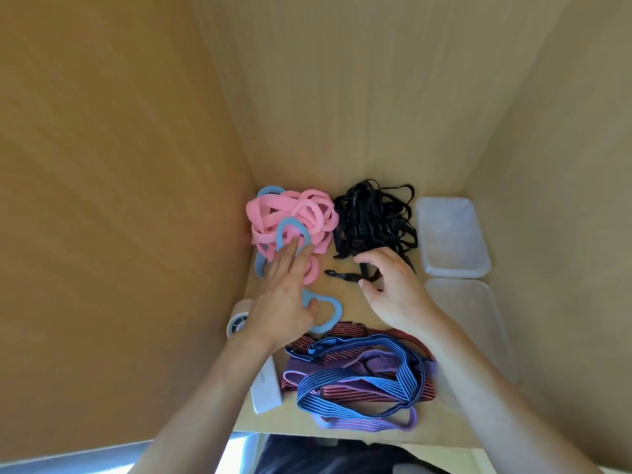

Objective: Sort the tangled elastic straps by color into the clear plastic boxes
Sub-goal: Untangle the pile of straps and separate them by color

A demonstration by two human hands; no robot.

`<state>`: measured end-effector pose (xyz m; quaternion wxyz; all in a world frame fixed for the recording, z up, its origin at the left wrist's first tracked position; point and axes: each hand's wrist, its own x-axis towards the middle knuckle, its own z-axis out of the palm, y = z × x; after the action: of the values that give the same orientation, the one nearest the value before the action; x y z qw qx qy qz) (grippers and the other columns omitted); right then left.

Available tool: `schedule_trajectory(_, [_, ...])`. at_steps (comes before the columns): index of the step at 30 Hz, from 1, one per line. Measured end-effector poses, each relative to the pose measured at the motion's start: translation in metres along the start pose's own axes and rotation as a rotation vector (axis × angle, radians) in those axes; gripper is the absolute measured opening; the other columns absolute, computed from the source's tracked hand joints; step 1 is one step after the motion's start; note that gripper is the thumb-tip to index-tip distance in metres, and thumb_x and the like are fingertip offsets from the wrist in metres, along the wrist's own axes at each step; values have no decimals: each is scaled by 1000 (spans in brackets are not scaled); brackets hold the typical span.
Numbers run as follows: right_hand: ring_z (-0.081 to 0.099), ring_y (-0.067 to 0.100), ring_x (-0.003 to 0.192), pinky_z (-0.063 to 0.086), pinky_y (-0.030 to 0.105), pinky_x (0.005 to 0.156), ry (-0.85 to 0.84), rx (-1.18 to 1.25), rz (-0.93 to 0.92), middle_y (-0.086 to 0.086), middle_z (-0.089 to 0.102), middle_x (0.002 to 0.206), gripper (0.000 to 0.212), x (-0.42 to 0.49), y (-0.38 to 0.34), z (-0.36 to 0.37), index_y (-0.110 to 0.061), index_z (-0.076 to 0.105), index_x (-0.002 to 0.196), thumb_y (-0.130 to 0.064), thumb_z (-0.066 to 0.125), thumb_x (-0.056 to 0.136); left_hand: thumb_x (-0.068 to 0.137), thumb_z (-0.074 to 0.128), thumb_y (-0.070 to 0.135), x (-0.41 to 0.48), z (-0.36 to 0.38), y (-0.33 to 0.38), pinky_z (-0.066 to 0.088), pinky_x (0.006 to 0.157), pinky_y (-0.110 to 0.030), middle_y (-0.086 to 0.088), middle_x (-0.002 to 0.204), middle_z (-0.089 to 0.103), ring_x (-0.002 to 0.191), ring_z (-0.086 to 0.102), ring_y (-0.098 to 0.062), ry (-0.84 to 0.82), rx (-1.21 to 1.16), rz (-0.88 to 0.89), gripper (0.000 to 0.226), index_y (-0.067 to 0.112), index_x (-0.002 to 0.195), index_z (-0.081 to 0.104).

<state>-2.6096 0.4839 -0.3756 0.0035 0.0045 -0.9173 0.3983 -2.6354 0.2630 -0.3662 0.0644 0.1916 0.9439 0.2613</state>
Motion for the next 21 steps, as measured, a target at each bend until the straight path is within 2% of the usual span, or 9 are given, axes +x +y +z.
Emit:
schedule_trajectory(2, [51, 8, 121, 46, 34, 104, -20, -9, -6, -15, 50, 124, 30, -14, 1, -3, -26, 60, 125, -20, 62, 95, 88, 72, 25, -18, 12, 3, 26, 122, -38, 3, 165, 17, 152, 12, -17, 3, -18, 40, 76, 24, 153, 32])
schedule_trajectory(5, [47, 3, 120, 39, 23, 103, -74, -51, -19, -19, 47, 124, 26, -37, 0, -5, -30, 59, 122, -23, 61, 96, 86, 67, 32, -45, 27, 7, 38, 114, -38, 3, 150, 38, 143, 32, -17, 32, -39, 152, 53, 22, 135, 52])
schedule_trajectory(6, [47, 2, 119, 37, 21, 102, -83, -64, -25, -18, 48, 125, 26, -45, -1, -5, -29, 60, 121, -23, 62, 96, 85, 66, 39, -52, 31, 8, 38, 113, -37, 4, 146, 43, 142, 34, -15, 21, -46, 176, 50, 22, 131, 56])
schedule_trajectory(8, [45, 4, 122, 37, 21, 103, -120, -88, -25, -17, 48, 127, 28, -59, -4, -3, -27, 60, 123, -25, 63, 95, 82, 67, 57, -64, 35, 8, 33, 117, -35, 7, 145, 45, 143, 31, -11, -77, -64, 180, 63, 24, 133, 55])
schedule_trajectory(11, [37, 3, 130, 37, 27, 109, -218, -137, -28, -20, 42, 134, 45, -79, -10, 0, -29, 53, 134, -40, 65, 92, 65, 70, 77, -77, 37, 7, 23, 121, -29, 12, 152, 32, 146, 18, -6, -255, 5, 150, 99, 31, 147, 39])
schedule_trajectory(13, [22, 6, 142, 28, 33, 119, -322, -240, -16, -18, 29, 150, 79, -90, -11, 3, -32, 36, 148, -61, 67, 81, 57, 71, 81, -84, 38, 4, 19, 122, -30, 14, 154, 24, 147, 12, -7, -291, 101, 167, 118, 35, 155, 23])
schedule_trajectory(16, [-9, 17, 153, 4, 42, 127, -492, -448, 52, -12, -11, 165, 137, -104, -3, 9, -37, -7, 158, -81, 72, 55, 51, 73, 82, -91, 47, 2, 9, 127, -38, 9, 163, 3, 150, 0, -14, -317, 202, 190, 138, 44, 157, -7])
schedule_trajectory(18, [-18, 22, 153, -2, 46, 127, -521, -501, 95, -10, -28, 163, 154, -110, 3, 15, -40, -25, 153, -83, 77, 45, 56, 74, 78, -94, 55, 1, 1, 126, -43, 4, 165, -11, 151, -7, -16, -329, 270, 210, 138, 49, 152, -21])
schedule_trajectory(21, [-15, 29, 154, -3, 51, 126, -512, -584, 109, -3, -30, 163, 160, -110, 10, 25, -38, -32, 150, -80, 81, 44, 73, 61, 77, -89, 66, -2, -7, 125, -46, -1, 166, -12, 153, -5, -24, -317, 373, 238, 118, 50, 150, -24])
